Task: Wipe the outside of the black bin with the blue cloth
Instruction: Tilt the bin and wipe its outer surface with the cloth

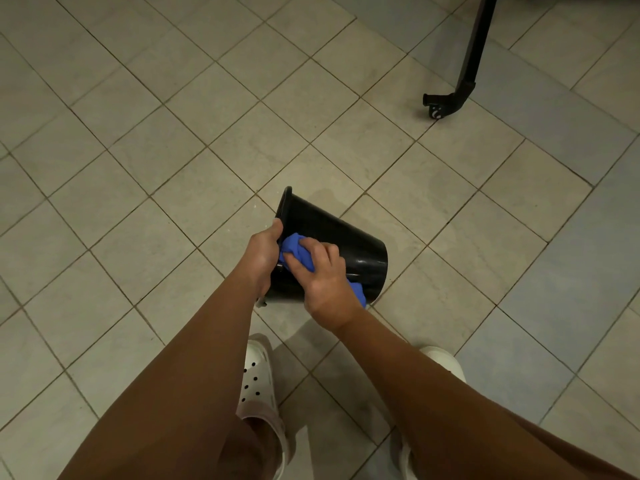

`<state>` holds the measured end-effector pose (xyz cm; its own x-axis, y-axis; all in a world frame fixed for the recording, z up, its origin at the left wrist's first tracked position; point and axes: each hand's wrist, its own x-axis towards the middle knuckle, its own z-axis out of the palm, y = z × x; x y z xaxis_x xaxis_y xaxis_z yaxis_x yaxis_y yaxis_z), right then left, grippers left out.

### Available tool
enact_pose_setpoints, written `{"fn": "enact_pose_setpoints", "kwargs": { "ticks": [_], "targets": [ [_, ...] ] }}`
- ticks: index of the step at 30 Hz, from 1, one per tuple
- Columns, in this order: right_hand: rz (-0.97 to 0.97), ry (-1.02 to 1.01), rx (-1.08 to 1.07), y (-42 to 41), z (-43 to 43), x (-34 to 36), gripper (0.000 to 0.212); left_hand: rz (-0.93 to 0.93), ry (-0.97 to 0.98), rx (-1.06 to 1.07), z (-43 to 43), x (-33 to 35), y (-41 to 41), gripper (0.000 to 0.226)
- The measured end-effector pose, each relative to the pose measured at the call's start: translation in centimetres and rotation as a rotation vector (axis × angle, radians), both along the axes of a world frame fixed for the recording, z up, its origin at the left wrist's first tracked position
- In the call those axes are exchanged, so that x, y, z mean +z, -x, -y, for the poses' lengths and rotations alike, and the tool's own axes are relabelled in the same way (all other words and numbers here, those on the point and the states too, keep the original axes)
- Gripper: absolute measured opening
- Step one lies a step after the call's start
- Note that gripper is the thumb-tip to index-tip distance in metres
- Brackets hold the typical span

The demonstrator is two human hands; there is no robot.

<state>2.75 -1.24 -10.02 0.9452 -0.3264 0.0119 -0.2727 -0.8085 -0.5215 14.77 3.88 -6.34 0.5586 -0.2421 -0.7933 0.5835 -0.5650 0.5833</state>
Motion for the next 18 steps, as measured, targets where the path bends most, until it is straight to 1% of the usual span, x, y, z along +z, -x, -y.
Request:
{"fn": "enact_pose_setpoints", "kwargs": {
  "ticks": [3, 6, 8, 9, 13, 18],
  "targets": [
    [0.045, -0.007, 0.039, 0.3, 0.1, -0.4, 0.055, 0.000, 0.008, 0.007, 0.1, 0.0, 0.0, 0.051],
    [0.026, -0.015, -0.013, -0.4, 0.4, 0.0, 0.063, -0.018, 0.001, 0.020, 0.2, 0.1, -0.1, 0.052],
    [0.010, -0.072, -0.094, -0.8, 0.4, 0.5, 0.069, -0.030, -0.002, 0.019, 0.3, 0.2, -0.2, 0.052],
    [0.010, -0.086, -0.096, -0.7, 0.4, 0.5, 0.069, -0.027, 0.000, 0.023, 0.4, 0.2, -0.3, 0.052],
    [0.046, -0.008, 0.031, 0.9, 0.7, -0.9, 0.066, -0.038, 0.003, 0.024, 0.5, 0.2, -0.5, 0.053],
    [0.105, 0.078, 0.128, 2.2, 0.9, -2.2, 0.070, -0.059, 0.002, 0.036, 0.5, 0.0, -0.4, 0.055]
  ]
}}
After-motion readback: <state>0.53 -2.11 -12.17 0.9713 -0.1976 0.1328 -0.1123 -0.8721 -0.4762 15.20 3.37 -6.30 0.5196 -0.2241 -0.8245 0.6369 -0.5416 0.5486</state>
